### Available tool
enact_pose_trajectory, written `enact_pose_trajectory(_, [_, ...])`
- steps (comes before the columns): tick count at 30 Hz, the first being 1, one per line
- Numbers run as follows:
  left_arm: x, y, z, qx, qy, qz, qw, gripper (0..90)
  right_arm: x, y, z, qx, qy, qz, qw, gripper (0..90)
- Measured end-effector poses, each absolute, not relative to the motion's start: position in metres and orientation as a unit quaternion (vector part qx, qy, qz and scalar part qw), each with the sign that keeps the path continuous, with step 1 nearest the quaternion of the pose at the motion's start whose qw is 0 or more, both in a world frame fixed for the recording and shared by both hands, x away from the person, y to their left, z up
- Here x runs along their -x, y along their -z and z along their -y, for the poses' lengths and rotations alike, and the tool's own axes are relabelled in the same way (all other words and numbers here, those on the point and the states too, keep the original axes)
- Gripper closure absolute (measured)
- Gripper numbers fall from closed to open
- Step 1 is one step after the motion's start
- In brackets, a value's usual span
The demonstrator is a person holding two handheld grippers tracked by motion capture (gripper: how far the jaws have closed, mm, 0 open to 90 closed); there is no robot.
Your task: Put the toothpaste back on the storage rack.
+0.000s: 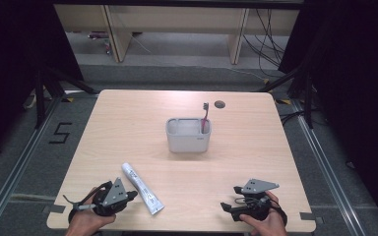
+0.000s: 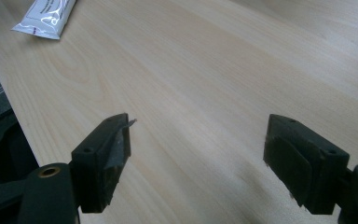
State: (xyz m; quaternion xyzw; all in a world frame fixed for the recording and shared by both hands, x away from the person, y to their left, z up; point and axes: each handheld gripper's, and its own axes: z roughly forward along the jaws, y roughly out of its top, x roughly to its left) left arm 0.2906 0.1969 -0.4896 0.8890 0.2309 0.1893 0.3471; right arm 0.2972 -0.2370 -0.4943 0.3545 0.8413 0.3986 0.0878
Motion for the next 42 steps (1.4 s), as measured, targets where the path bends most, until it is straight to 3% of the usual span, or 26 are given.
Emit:
enact_pose_trajectory(3, [-0.289, 0.490, -0.194, -0.891, -0.183, -0.225, 0.348, 89.4, -0.299, 0.495, 0.237, -0.344, -0.402, -0.845, 0.074, 23.9])
enact_pose_trajectory(17, [-0.296, 0.493, -0.172, -0.907, -0.169, -0.202, 0.330, 89.4, -0.298, 0.493, 0.238, -0.350, -0.397, -0.843, 0.099, 24.0])
enact_pose_trajectory(21, [-0.300, 0.494, -0.163, -0.907, -0.165, -0.200, 0.331, 89.4, -0.299, 0.493, 0.239, -0.348, -0.403, -0.843, 0.078, 23.9])
enact_pose_trajectory(34, [-0.326, 0.493, -0.145, -0.903, -0.168, -0.224, 0.327, 89.4, -0.299, 0.493, 0.239, -0.350, -0.403, -0.842, 0.077, 23.9])
enact_pose_trajectory(38, [-0.334, 0.493, -0.141, -0.902, -0.164, -0.237, 0.320, 89.4, -0.299, 0.493, 0.240, -0.353, -0.400, -0.840, 0.102, 23.9])
enact_pose_trajectory(42, [-0.342, 0.493, -0.137, -0.900, -0.164, -0.251, 0.317, 89.3, -0.299, 0.493, 0.240, -0.351, -0.399, -0.841, 0.099, 23.9])
